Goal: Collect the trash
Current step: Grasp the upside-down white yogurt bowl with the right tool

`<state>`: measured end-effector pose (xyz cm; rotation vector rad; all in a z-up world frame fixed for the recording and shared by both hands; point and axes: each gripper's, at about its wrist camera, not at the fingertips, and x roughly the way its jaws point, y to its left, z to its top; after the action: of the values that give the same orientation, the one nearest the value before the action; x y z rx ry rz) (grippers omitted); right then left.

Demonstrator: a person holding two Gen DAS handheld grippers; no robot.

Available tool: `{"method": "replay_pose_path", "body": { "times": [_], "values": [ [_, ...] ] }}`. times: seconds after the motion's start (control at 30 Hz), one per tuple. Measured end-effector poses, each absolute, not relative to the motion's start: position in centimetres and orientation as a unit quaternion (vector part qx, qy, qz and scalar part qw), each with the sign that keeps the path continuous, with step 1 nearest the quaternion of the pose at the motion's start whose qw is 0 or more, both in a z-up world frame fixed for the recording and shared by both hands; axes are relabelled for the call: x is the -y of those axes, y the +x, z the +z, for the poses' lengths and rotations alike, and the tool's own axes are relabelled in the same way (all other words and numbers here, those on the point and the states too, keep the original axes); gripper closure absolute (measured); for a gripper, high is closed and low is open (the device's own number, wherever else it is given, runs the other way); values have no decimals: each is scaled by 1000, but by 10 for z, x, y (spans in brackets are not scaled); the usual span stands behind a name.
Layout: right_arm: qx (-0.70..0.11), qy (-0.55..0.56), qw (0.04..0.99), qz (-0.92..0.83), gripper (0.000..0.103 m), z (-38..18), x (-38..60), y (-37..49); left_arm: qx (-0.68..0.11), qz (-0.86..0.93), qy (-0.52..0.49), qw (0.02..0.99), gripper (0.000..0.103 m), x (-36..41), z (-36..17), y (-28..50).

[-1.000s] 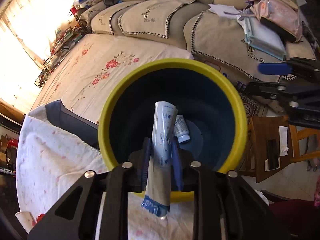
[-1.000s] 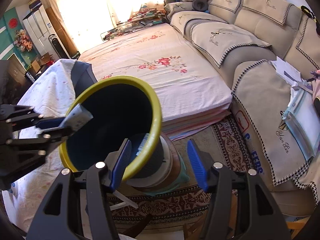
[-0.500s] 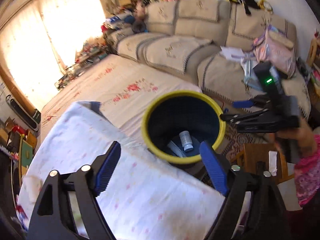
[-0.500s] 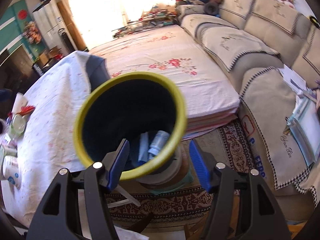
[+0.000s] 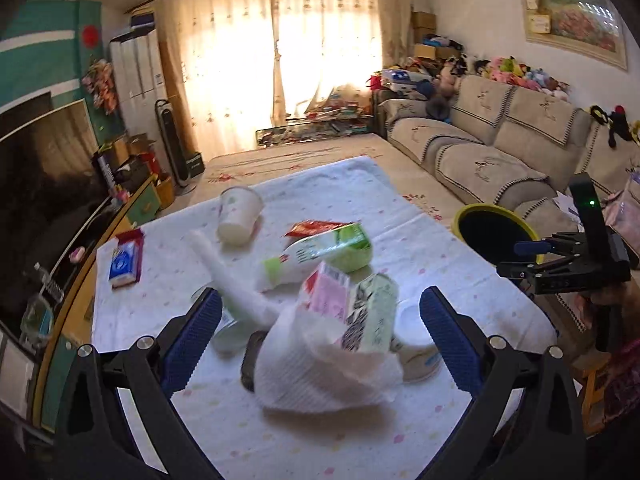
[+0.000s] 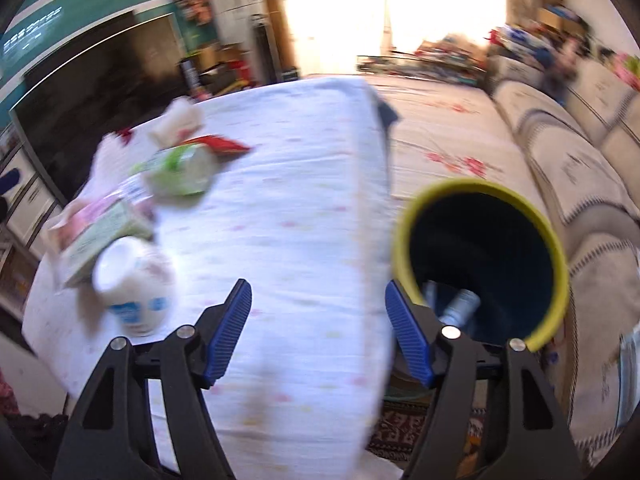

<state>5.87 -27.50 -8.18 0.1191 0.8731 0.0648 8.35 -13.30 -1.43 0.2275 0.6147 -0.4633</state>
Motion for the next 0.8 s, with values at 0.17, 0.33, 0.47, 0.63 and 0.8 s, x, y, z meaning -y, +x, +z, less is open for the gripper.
{"method": "replay_pose_path", "body": {
  "times": [0.17,0.33,0.47,0.63,0.8],
  "values": [
    [-419,23,901,110,23,-78,215,65,-317,-181,63,929,5,66,-40,85],
    [-425,-11,894,139,16,-89,167,72,-324,-160,35,932,5,27,-56,80],
    [-436,-35,889,138,16,-102,144,83,-327,-154,23,932,5,19,-62,74],
    [-442,-49,885,136,16,-112,133,93,-331,-157,20,930,5,28,-61,72],
    [-449,-43,882,139,26,-117,134,99,-334,-163,20,928,5,33,-61,73]
  ]
}}
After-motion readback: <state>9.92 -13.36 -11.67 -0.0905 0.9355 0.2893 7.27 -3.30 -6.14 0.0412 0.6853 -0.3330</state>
